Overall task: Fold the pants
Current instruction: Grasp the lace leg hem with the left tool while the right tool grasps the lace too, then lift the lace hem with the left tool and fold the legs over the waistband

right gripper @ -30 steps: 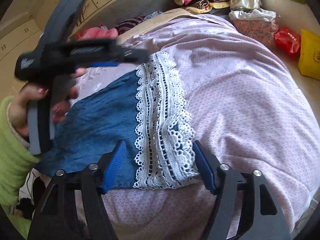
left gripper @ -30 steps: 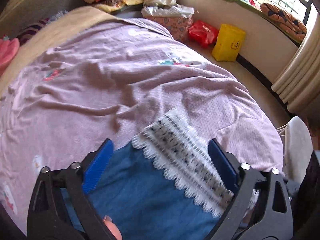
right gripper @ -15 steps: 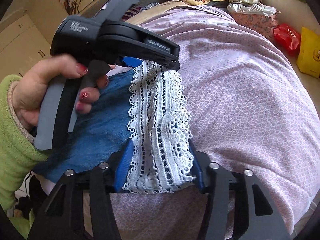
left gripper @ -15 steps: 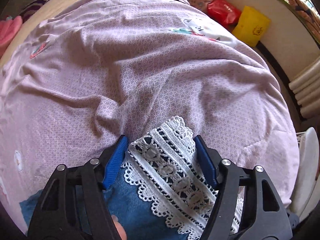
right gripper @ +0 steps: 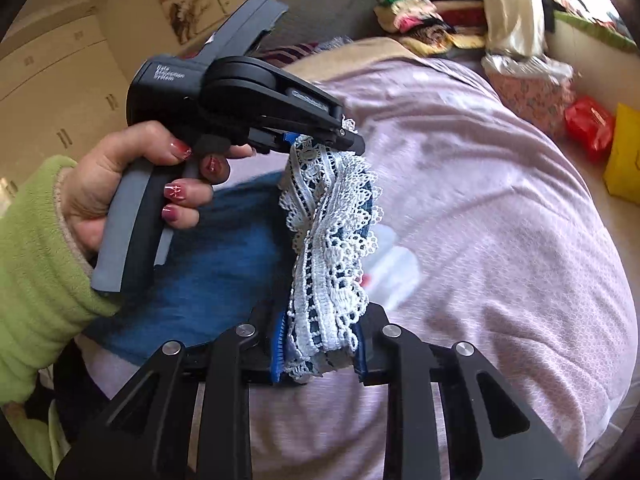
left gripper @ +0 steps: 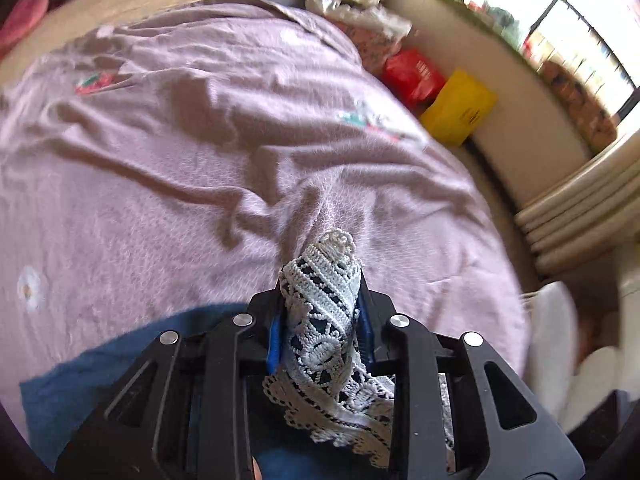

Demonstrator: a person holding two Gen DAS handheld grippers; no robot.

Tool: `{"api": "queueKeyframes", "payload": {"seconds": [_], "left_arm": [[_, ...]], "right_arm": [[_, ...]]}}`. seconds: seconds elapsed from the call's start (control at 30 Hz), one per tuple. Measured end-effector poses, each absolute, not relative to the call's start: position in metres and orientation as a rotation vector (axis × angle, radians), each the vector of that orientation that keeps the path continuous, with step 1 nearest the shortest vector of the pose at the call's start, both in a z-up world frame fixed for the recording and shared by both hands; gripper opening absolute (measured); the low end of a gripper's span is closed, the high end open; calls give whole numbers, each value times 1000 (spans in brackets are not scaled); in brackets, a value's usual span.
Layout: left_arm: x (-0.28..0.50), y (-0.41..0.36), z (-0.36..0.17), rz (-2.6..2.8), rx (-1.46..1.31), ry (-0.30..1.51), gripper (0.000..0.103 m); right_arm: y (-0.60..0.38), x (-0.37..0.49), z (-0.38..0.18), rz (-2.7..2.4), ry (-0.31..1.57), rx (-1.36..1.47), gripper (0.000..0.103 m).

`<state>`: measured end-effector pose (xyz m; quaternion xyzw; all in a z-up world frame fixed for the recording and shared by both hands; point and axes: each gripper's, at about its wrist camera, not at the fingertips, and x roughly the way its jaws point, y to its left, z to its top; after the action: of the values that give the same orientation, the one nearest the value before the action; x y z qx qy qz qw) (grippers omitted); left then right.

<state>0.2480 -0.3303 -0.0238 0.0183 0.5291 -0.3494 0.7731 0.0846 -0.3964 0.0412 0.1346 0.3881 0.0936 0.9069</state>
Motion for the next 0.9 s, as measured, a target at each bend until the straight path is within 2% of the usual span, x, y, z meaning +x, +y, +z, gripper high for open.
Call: {"api": "queueKeyframes", "payload": {"seconds": [0.13,0.27,0.6,0.73,0.8,0.9], "left_arm": [[250,-277,-5,-812,-131,1125,21],[240,-225,10,-809,-171,1052,21],[238,-127,-30,-687,-317,1082,21],[235,-108,-40,-695,-391,1071,27],[233,-101,-39,-706,-417,1063,33],[230,-87,-35,-700,-447,1043,43]], "right_arm": [[-358,80,62,277,751,213,24],[-303,83,72,390,727,107,24],[-217,103,34,482,830,-28,24],[-197,102,22,479,831,-78,27],[-187,100,22,492,822,-125,29],[-175,92,19,536,808,-149,39]]}}
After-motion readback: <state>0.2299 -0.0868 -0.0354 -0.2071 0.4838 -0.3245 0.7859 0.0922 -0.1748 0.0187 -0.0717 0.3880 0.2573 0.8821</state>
